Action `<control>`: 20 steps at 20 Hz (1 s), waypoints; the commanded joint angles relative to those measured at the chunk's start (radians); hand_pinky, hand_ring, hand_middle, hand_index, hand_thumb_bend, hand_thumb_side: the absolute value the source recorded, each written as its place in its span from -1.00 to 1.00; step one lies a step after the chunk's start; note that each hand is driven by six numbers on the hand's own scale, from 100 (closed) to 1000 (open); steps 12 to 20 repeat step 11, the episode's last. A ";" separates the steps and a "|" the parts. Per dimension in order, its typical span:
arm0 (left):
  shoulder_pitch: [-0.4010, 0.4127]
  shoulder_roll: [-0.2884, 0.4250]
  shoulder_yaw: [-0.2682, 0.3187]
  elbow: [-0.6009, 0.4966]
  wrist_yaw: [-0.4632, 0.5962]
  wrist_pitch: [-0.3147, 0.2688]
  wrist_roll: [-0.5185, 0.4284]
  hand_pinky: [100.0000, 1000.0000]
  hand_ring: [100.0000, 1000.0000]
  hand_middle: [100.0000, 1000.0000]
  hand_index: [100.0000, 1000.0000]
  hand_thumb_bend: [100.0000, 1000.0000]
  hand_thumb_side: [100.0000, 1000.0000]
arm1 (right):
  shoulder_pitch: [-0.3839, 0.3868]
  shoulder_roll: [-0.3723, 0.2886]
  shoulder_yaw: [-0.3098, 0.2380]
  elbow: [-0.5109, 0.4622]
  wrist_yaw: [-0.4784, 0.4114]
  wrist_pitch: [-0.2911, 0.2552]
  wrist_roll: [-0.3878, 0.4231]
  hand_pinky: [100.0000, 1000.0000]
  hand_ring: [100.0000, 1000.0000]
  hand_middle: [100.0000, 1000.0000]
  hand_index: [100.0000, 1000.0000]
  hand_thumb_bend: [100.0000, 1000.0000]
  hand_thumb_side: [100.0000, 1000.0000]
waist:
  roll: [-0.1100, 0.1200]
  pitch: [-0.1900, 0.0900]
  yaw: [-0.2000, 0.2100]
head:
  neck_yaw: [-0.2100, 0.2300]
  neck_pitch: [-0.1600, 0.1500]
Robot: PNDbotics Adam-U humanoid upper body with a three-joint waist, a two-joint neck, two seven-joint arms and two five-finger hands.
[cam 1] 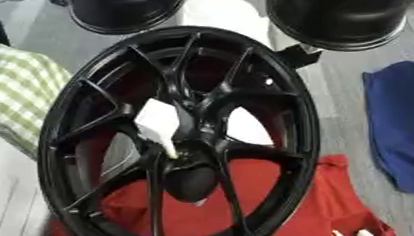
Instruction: Pull the pin out of the wheel hub.
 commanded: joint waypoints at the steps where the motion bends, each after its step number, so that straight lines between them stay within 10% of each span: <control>1: 0.022 -0.055 0.041 -0.073 0.055 0.000 0.056 0.05 -0.07 -0.14 0.25 -1.00 0.37 | -0.007 -0.020 0.002 -0.009 -0.005 -0.001 0.005 0.04 0.24 0.10 0.26 -0.06 -0.54 | -0.005 -0.031 -0.005 | 0.016 -0.012; 11: 0.157 -0.324 0.002 0.013 0.220 -0.044 0.221 0.04 -0.08 -0.15 0.26 -1.00 0.71 | -0.017 -0.005 0.012 -0.010 -0.007 0.001 0.016 0.04 0.23 0.10 0.26 -0.06 -0.54 | -0.023 -0.023 -0.016 | 0.025 -0.024; 20: 0.157 -0.324 0.002 0.013 0.220 -0.044 0.221 0.04 -0.08 -0.15 0.26 -1.00 0.71 | -0.017 -0.005 0.012 -0.010 -0.007 0.001 0.016 0.04 0.23 0.10 0.26 -0.06 -0.54 | -0.023 -0.023 -0.016 | 0.025 -0.024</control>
